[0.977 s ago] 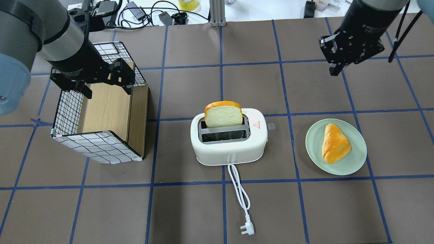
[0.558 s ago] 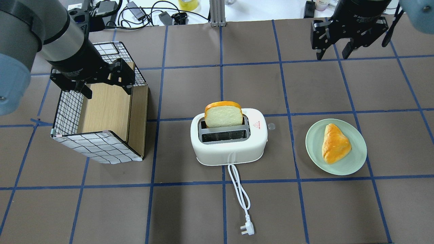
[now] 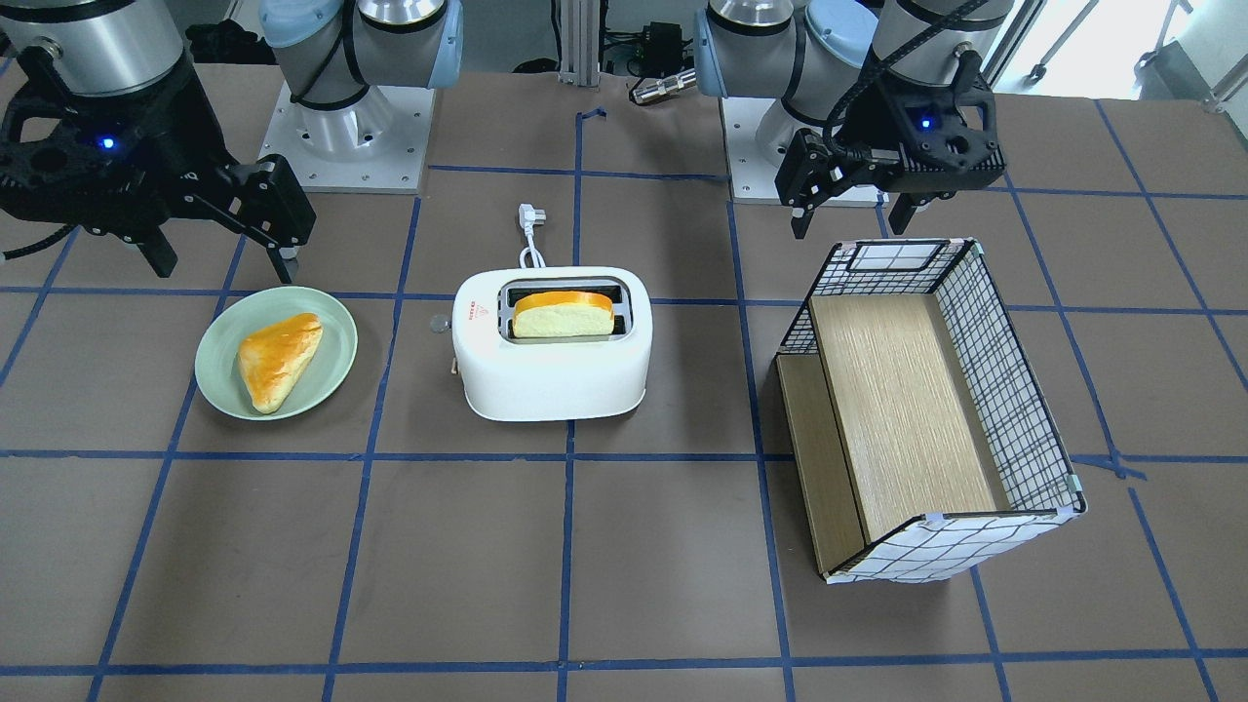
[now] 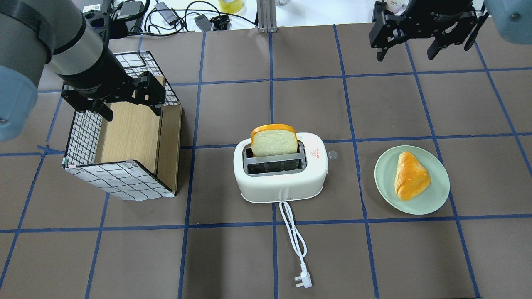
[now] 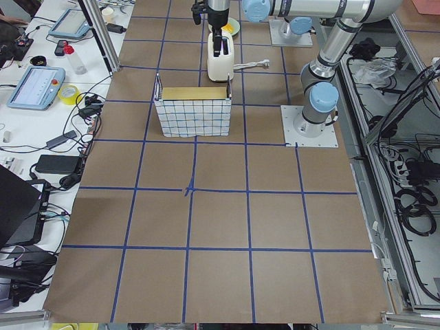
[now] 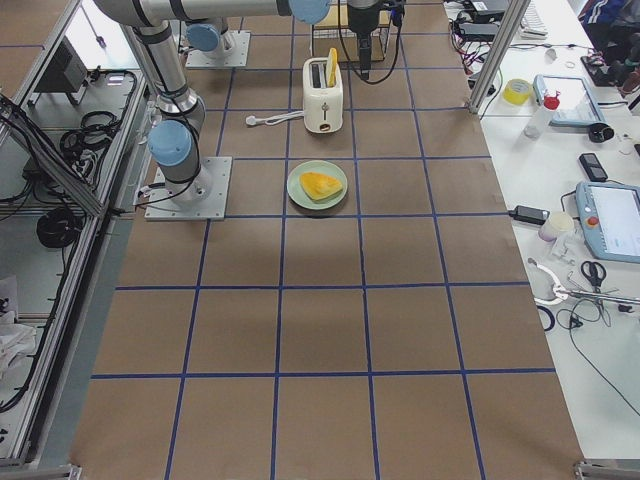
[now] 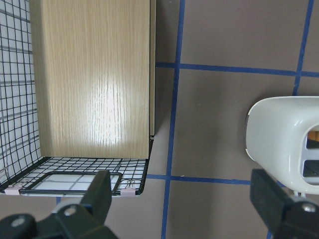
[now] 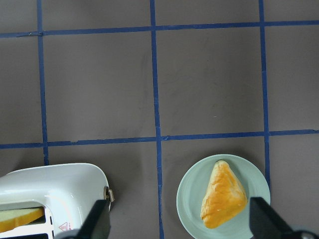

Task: Press toaster with right arm
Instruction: 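Lift the right gripper up and away from the toaster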

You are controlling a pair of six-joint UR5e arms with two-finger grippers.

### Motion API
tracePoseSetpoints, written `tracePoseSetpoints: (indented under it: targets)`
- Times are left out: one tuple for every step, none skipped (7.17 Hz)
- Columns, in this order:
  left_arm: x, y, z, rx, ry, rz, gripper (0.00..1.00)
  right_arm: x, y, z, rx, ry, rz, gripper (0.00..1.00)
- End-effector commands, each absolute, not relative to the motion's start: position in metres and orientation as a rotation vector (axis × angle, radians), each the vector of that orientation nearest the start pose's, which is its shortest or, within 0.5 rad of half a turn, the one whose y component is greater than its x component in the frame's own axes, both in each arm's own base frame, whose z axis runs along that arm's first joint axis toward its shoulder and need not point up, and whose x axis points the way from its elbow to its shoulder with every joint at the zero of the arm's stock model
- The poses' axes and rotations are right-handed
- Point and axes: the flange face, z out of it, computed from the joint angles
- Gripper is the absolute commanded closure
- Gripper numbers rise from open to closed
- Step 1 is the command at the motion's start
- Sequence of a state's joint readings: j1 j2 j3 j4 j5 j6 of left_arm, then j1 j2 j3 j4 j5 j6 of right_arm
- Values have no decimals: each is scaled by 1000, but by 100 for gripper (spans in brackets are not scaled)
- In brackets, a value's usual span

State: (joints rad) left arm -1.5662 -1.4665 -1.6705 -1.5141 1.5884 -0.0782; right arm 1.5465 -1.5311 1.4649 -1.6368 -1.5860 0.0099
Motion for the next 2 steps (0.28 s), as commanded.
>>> tracePoseSetpoints:
  targets:
    - [-130,-454,494,-130,3123,-97,0,119,-523,527,57,3149,-208,0]
    - [-129,-454,494,-130,3121,-97,0,120,-522,529,55,3149,-213,0]
